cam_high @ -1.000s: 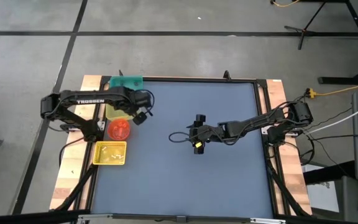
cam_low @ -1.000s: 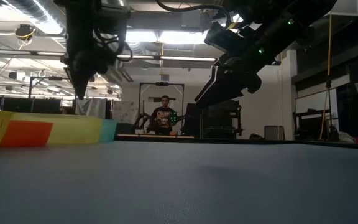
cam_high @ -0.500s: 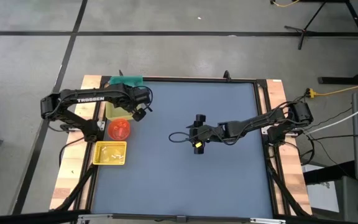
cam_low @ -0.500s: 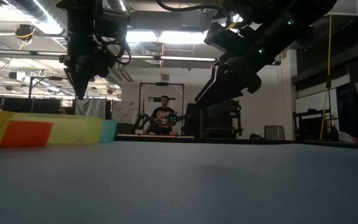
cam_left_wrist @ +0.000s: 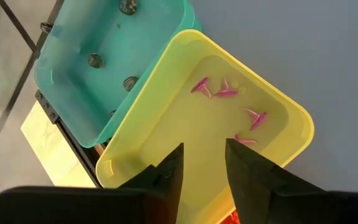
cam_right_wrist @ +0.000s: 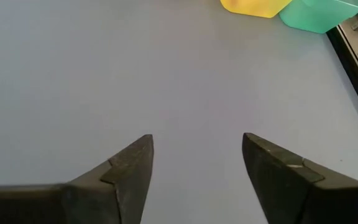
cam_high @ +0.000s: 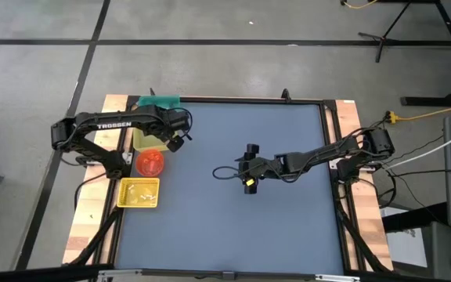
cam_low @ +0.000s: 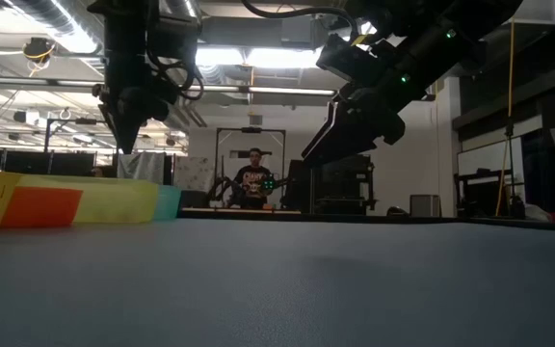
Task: Sort Halloween decoration
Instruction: Return to Home Position
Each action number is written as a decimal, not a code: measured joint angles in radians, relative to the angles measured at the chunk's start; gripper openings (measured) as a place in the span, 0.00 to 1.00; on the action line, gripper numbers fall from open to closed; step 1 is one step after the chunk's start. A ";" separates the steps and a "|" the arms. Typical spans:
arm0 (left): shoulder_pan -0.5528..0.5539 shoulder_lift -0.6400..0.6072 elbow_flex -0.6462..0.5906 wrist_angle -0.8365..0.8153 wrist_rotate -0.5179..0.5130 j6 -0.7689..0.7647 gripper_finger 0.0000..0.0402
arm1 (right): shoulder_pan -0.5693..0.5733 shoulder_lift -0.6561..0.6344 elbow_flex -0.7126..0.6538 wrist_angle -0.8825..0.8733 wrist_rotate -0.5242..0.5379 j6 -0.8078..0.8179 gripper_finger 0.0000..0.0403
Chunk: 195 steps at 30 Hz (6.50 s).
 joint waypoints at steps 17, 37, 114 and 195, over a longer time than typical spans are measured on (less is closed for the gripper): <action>-0.085 -0.063 -0.002 0.007 -0.061 0.155 0.00 | 0.001 -0.159 0.000 -0.104 -0.026 -0.005 0.02; -0.164 -0.762 -0.323 0.284 0.048 0.177 0.00 | 0.000 -0.764 0.000 -0.621 -0.025 -0.008 0.01; -0.211 -0.996 -1.023 1.365 0.452 0.447 0.00 | 0.000 -1.638 -0.882 -0.012 -0.156 0.146 0.01; -0.365 -1.378 -1.023 1.377 0.451 0.454 0.00 | 0.000 -1.652 -0.882 -0.006 -0.156 0.147 0.01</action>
